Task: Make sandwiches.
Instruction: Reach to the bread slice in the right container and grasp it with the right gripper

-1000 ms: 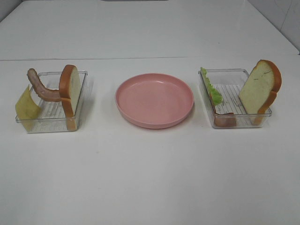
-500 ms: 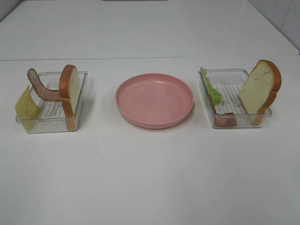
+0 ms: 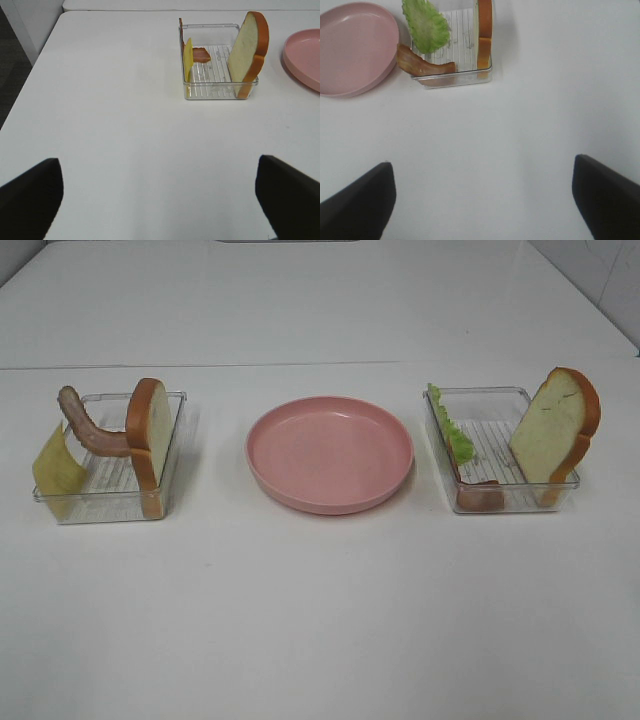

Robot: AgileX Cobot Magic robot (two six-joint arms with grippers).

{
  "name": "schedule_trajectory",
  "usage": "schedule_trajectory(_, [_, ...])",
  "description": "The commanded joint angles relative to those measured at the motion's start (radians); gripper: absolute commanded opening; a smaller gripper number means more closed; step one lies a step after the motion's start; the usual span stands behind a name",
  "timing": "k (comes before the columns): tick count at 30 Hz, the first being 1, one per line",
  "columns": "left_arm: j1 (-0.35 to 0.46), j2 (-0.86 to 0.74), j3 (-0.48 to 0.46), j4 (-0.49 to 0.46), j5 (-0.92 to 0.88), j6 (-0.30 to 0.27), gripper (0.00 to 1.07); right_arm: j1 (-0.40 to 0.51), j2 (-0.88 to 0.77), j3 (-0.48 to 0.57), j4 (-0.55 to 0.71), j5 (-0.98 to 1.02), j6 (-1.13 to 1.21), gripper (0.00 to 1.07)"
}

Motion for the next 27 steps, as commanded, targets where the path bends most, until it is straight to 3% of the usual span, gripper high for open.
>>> schedule_trajectory(1, [-0.005, -0.012, -0.001, -0.002, -0.003, -0.001, 1.01, -0.002, 0.211, -0.102, 0.013, -0.004, 0.002, 0.89])
schedule_trajectory(2, [-0.005, -0.012, -0.001, -0.002, -0.003, -0.001, 1.01, -0.002, 0.349, -0.2, 0.014, -0.008, -0.006, 0.89])
schedule_trajectory(4, [-0.005, -0.012, -0.001, -0.002, -0.003, -0.001, 1.01, -0.002, 0.421, -0.238, 0.015, -0.009, -0.014, 0.89])
schedule_trajectory(6, [-0.005, -0.012, -0.001, -0.002, -0.003, -0.001, 1.01, -0.002, 0.6, -0.379, 0.015, -0.011, -0.049, 0.89])
schedule_trajectory(13, [-0.005, -0.012, -0.001, -0.002, -0.003, -0.001, 1.01, -0.003, 0.858, -0.594, 0.016, -0.011, -0.08, 0.89])
schedule_trajectory(15, [-0.005, -0.012, -0.001, -0.002, -0.003, -0.001, 1.01, -0.003, 0.993, -0.722, 0.005, 0.02, -0.08, 0.89])
schedule_trajectory(21, [-0.005, -0.012, -0.001, -0.002, -0.003, -0.001, 1.01, -0.003, 1.157, -0.871, -0.032, 0.11, -0.08, 0.87])
schedule_trajectory(27, [-0.005, -0.012, -0.001, -0.003, -0.003, -0.001, 1.01, -0.006, 1.226, -0.917, -0.037, 0.122, -0.081, 0.87])
